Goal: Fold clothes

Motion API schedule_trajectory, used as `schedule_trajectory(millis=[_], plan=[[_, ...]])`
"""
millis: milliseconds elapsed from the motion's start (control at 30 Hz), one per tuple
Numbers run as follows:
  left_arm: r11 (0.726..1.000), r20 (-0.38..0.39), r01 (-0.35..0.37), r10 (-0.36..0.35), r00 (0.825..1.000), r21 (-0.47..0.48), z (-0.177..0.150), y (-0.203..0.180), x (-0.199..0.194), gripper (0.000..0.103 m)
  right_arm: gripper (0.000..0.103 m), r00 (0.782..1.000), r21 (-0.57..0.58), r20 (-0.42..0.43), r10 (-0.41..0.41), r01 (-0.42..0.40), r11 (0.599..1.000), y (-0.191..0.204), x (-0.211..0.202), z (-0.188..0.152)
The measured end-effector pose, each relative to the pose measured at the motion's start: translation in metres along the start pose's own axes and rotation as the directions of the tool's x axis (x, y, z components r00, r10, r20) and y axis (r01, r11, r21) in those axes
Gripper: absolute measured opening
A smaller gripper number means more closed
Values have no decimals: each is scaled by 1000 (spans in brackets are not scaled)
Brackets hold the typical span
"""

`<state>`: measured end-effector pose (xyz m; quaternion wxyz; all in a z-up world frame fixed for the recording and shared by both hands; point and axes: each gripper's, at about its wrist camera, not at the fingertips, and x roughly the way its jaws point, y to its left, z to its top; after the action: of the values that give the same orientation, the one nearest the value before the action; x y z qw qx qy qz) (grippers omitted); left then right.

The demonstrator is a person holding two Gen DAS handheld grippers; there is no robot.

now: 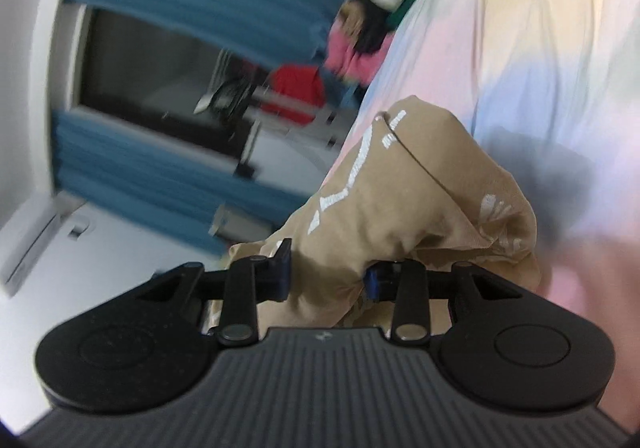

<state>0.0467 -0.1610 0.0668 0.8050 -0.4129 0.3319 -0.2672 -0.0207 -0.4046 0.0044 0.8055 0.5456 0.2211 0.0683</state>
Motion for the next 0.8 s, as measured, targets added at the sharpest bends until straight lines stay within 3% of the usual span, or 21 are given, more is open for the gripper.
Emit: schedule_trajectory(millis=[167,300,400,533,633,800], plan=[[998,-97,55,-59,994,-42,19,-41,136,23,37,987,-40,128,-99,105,994,-9,12,106],[996,-111,72,-65,992,61,18,-67,227,23,36,952,-131,263,-158,197,972,-20,28,169],[988,-133,69,-51,990,137,6,-66,278,23,36,924,-160,326,-198,260,952,-43,50,192],[975,-206,40,6,978,218,-12,-31,322,23,34,891,-161,374,-259,337,927,-89,78,191],[974,-251,32,26,968,226,-23,0,316,23,34,853,-196,418,-313,422,885,-107,90,165],[968,-288,-6,81,954,251,-25,50,300,24,34,863,-143,374,-339,415,898,-135,83,107]])
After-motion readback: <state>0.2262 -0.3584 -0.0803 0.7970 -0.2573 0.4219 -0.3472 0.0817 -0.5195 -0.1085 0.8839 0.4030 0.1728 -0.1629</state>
